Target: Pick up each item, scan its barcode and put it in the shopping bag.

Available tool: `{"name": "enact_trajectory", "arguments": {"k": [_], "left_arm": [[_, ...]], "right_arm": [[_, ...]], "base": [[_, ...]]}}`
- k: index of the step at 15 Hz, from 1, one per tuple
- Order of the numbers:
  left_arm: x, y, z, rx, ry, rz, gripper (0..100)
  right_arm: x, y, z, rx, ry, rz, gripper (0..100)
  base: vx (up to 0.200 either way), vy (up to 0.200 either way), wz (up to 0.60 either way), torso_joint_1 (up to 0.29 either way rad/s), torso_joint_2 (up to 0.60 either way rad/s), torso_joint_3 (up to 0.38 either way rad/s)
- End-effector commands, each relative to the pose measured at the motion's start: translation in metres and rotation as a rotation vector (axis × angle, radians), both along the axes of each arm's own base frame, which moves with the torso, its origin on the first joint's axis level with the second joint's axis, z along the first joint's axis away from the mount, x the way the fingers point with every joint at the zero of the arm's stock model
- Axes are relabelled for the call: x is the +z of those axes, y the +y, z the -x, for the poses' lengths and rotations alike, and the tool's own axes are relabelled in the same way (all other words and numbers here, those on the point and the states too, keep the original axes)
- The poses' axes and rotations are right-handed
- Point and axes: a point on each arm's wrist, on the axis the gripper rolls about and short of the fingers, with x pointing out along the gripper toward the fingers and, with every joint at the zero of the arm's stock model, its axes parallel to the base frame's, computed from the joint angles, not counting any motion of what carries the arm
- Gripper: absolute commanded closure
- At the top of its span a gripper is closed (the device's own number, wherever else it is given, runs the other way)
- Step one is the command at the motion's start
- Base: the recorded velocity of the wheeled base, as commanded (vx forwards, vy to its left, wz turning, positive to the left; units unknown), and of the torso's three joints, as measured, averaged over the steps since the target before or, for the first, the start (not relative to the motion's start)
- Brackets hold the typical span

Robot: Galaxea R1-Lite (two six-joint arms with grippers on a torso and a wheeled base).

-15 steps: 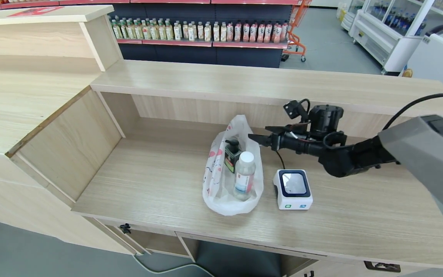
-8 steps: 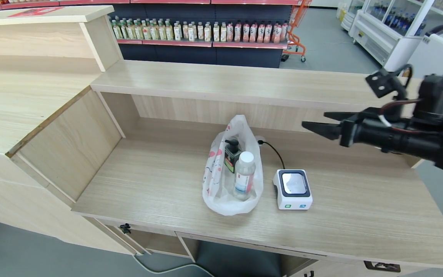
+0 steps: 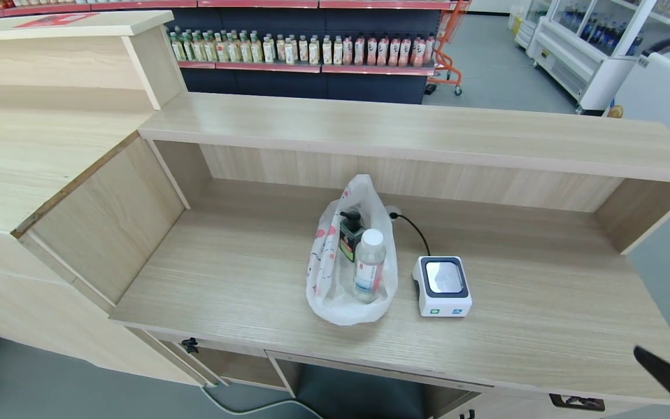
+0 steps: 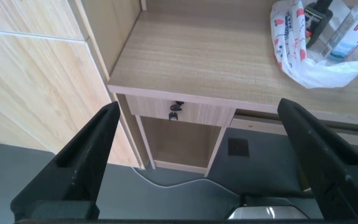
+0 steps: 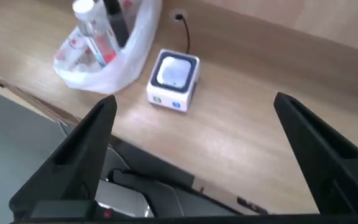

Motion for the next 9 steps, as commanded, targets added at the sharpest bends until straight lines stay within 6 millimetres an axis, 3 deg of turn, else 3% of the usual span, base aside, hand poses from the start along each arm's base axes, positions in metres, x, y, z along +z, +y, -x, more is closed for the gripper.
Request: {"name": "enact_trajectory", "arguments": {"k": [1, 9], "left_arm": [[0.0, 0.0, 0.0, 0.001, 0.001, 0.0, 0], [0.0, 0.0, 0.0, -0.001, 0.001, 0.0, 0]], "right_arm": [[-0.057, -0.003, 0.054, -0.086, -0.074, -0.006, 0], [-0.081, -0.003, 0.076, -0.105, -0.101, -0.047, 0]], "base": [[0.0, 0.0, 0.0, 0.0, 0.0, 0.0], [0.0, 0.0, 0.0, 0.0, 0.0, 0.0]]}}
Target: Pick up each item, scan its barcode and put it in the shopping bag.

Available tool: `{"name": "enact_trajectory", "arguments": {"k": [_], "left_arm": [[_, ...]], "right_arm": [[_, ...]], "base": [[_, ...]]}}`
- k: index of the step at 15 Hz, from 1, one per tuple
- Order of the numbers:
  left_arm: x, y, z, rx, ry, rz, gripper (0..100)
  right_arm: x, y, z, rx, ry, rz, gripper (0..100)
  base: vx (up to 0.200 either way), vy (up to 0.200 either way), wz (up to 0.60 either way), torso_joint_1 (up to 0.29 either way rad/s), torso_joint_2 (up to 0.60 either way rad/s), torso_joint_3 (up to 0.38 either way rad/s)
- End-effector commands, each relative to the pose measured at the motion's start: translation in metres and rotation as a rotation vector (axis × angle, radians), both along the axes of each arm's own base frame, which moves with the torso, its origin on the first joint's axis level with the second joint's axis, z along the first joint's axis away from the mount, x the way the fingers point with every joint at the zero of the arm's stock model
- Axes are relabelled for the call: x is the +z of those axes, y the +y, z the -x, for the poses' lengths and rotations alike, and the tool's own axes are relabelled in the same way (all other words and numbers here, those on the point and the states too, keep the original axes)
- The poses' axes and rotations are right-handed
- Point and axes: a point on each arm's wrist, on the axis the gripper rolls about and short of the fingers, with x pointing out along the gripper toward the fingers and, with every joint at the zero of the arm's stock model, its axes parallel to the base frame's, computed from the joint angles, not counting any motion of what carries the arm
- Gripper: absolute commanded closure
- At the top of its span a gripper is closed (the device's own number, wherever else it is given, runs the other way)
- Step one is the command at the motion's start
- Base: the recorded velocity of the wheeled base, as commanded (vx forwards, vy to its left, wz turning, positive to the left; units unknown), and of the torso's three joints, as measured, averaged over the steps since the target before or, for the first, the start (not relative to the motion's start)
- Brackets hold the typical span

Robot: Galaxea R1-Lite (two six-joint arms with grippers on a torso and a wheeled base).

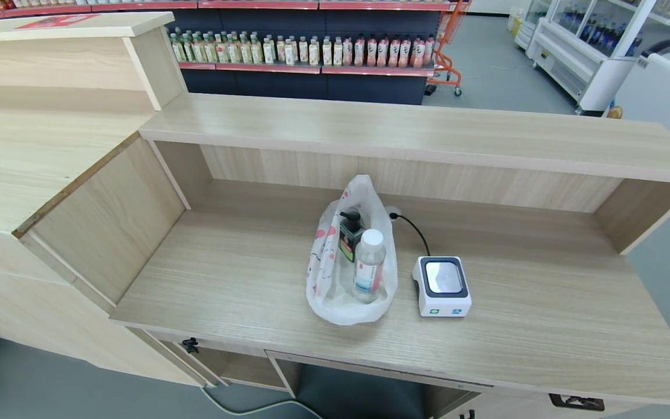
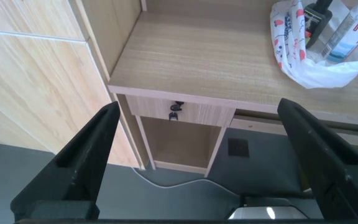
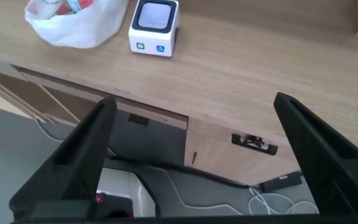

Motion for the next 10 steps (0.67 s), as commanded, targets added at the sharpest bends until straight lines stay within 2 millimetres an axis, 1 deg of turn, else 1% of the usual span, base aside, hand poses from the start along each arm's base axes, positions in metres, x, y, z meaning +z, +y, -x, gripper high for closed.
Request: {"name": "enact_trajectory", "arguments": {"k": [1, 10], "left_arm": [[0.0001, 0.0, -0.0001, 0.001, 0.001, 0.0, 0], [0.0001, 0.0, -0.0001, 0.001, 0.001, 0.0, 0]], "right_arm": [[-0.0025, -0.0002, 0.0038, -0.014, -0.039, -0.013, 0], [-0.0027, -0.0002, 0.0038, -0.013, -0.042, 0.026, 0]], "base": [[0.0, 0.0, 0.0, 0.0, 0.0, 0.0], [0.0, 0.0, 0.0, 0.0, 0.0, 0.0]]}}
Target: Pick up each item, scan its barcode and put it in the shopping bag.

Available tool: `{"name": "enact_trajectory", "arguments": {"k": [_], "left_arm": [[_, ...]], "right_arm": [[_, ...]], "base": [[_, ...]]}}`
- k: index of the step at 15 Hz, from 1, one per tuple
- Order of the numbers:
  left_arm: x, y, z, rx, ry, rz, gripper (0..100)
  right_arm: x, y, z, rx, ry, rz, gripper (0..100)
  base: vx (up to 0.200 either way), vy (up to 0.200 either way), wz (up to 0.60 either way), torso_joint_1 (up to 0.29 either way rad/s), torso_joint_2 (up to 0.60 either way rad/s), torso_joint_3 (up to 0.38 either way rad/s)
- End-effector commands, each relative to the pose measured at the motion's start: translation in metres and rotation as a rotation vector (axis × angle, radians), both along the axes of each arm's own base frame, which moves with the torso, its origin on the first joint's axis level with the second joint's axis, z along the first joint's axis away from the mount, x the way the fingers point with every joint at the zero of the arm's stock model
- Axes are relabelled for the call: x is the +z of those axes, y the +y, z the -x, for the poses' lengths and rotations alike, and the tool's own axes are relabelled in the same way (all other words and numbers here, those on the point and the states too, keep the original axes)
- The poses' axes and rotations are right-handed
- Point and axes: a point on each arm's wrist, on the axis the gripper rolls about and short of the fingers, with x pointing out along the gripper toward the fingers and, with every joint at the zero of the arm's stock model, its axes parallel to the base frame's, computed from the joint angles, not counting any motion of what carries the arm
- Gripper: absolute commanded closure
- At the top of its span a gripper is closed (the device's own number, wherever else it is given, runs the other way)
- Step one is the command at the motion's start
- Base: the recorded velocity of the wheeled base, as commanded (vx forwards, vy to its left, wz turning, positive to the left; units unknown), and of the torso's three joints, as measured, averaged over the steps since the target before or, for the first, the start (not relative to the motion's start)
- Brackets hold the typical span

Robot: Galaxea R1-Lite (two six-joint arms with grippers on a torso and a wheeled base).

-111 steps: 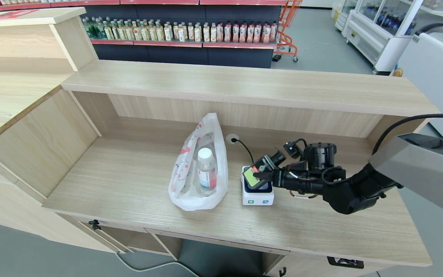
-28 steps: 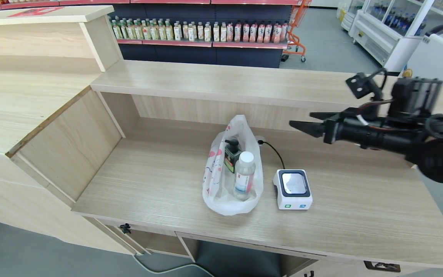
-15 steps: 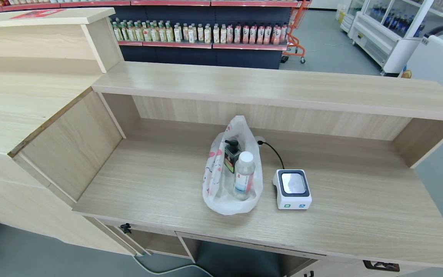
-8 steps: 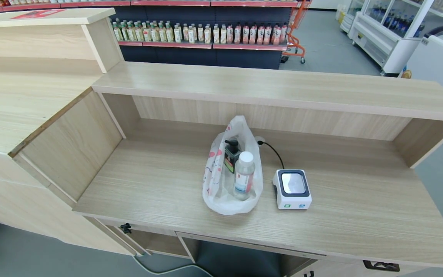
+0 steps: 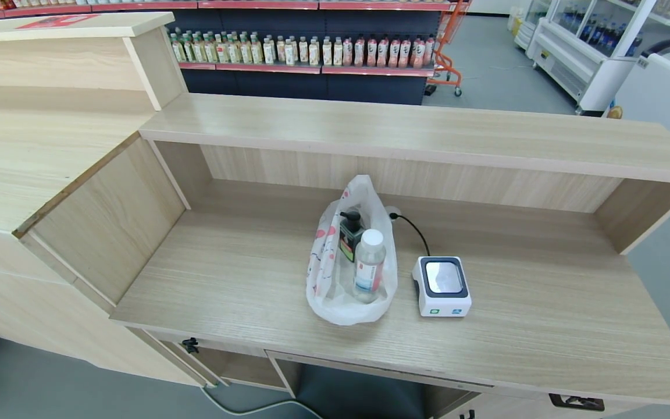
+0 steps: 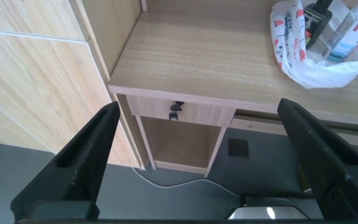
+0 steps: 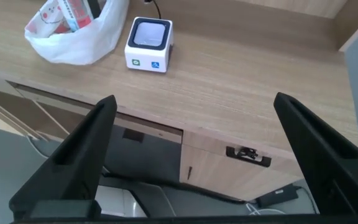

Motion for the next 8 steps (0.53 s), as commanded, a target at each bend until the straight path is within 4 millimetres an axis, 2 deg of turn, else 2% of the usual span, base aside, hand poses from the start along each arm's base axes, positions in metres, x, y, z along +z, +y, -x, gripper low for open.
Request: {"name": "enact_trajectory", "arguments": {"k": [1, 2, 8], "left_arm": [[0.0001, 0.0, -0.0001, 0.0, 0.001, 0.0, 0], [0.0001, 0.0, -0.0001, 0.0, 0.001, 0.0, 0], [0.0001, 0.0, -0.0001, -0.001, 0.001, 0.0, 0]], "right_arm": [[0.0, 0.0, -0.0004, 0.001, 0.007, 0.002, 0], [0.0, 0.0, -0.0004, 0.001, 0.007, 0.002, 0], [-0.0002, 0.0, -0.0003, 0.0, 0.007, -0.003, 0]], "base": [[0.0, 0.0, 0.0, 0.0, 0.0, 0.0], [0.0, 0.0, -0.6, 0.002, 0.0, 0.002], [0.0, 0.0, 0.0, 0.0, 0.0, 0.0]]}}
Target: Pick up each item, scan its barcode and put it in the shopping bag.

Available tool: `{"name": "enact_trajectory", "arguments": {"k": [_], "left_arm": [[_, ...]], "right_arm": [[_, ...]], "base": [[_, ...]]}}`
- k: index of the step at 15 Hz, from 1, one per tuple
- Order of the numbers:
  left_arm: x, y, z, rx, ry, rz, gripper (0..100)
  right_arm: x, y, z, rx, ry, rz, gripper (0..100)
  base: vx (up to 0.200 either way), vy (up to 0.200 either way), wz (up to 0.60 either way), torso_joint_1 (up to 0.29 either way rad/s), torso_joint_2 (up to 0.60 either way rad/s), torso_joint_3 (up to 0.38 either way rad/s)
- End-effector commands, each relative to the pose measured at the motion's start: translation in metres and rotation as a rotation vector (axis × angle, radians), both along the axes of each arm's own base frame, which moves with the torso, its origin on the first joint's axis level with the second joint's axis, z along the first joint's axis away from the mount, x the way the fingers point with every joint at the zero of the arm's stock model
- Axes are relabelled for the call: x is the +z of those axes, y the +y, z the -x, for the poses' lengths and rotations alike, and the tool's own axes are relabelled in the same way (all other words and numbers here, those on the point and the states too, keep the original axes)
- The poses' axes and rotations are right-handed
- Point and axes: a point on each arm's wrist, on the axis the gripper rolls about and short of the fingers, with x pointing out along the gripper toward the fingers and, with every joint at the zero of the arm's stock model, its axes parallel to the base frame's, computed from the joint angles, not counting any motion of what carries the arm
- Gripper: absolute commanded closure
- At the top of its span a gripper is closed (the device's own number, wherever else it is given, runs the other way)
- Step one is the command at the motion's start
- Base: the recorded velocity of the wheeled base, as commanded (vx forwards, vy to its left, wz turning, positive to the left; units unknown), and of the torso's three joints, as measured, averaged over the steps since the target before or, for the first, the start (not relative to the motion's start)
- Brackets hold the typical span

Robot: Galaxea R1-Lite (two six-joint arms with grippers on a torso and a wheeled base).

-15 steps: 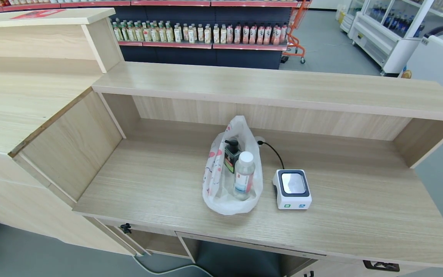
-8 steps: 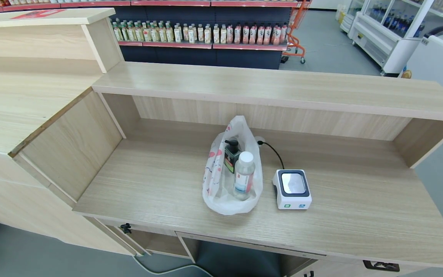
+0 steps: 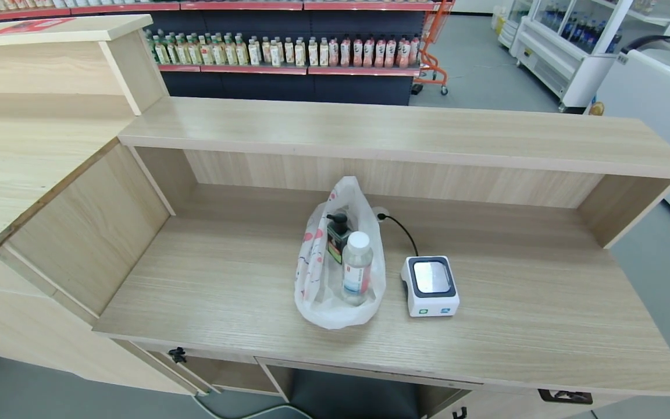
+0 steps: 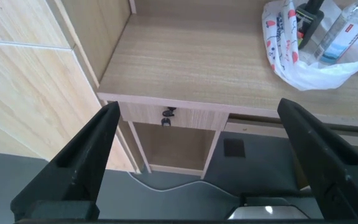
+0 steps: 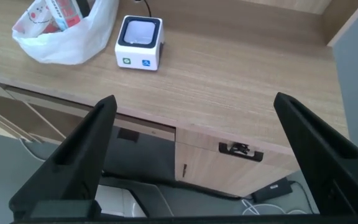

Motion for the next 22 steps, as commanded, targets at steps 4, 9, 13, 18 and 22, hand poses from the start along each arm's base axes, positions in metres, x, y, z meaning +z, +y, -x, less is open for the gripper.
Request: {"name": "enact_trajectory", "arguments": {"k": [4, 9, 13, 18, 22], "left_arm": [[0.0001, 0.0, 0.0, 0.002, -0.001, -0.003, 0], [0.0002, 0.0, -0.0003, -0.001, 0.003, -0.003, 0], [0.0002, -0.0001, -0.0003, 0.0, 0.003, -0.005, 0], [0.0001, 0.0, -0.0001, 0.002, 0.0, 0.002, 0], [0.0001, 0.0, -0.0001, 0.002, 0.0, 0.0, 0]], "right_arm": [[0.0, -0.0002, -0.0003, -0.004, 0.006, -0.006, 0], [0.0, -0.0001, -0.0003, -0.002, 0.006, -0.003, 0], [0.0, -0.0001, -0.0003, -0.002, 0.006, -0.004, 0], [-0.0002, -0.0001, -0.0003, -0.006, 0.011, -0.035, 0], [-0.0006, -0.0001, -0.0003, -0.006, 0.016, -0.036, 0]], "base": [[0.0, 0.0, 0.0, 0.0, 0.0, 0.0], [0.16, 0.0, 0.0, -0.004, 0.0, 0.002], [0.2, 0.0, 0.0, 0.008, 0.01, 0.002], [0.04, 0.0, 0.0, 0.001, 0.0, 0.001], [0.0, 0.0, 0.0, 0.0, 0.0, 0.0]]}}
